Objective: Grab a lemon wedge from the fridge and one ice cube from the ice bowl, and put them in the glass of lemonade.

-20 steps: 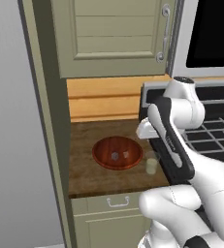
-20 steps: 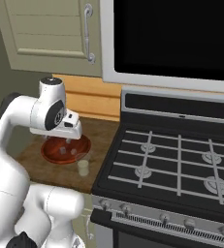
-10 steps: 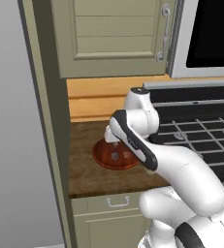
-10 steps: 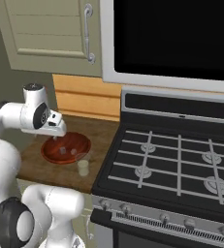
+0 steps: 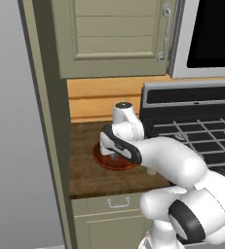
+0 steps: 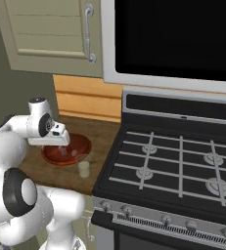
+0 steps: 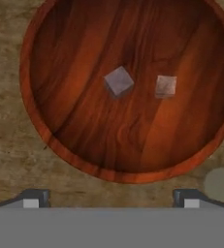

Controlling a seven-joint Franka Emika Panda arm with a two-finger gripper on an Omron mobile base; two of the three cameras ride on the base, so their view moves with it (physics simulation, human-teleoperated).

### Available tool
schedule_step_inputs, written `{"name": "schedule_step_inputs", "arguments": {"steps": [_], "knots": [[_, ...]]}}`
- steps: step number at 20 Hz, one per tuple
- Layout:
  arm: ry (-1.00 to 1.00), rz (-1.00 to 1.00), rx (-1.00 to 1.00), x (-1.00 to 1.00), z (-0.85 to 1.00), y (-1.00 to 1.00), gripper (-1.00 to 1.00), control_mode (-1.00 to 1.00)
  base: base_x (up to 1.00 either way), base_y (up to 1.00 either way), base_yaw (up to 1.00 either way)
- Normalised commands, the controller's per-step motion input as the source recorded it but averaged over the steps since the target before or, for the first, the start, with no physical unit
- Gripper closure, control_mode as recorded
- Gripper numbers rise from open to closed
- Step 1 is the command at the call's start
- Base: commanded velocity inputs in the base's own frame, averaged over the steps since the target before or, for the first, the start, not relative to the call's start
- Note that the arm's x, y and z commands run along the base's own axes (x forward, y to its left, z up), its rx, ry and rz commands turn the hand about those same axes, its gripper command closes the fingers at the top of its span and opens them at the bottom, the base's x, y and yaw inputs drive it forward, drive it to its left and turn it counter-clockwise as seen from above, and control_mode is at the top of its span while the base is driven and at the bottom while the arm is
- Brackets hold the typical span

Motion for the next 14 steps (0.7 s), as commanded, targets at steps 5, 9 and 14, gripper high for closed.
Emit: {"name": "schedule_step_inputs", "arguments": {"steps": [5, 9, 14], "knots": [[0.23, 0.16, -0.04, 0.54, -0.42, 0.0, -1.0, -1.0, 0.0, 0.0, 0.0], [0.08, 0.11, -0.01, 0.22, -0.01, 0.0, -1.0, -1.0, 0.0, 0.0, 0.0], [0.0, 0.13, 0.0, 0.04, -0.08, 0.0, -1.0, -1.0, 0.0, 0.0, 0.0]]}}
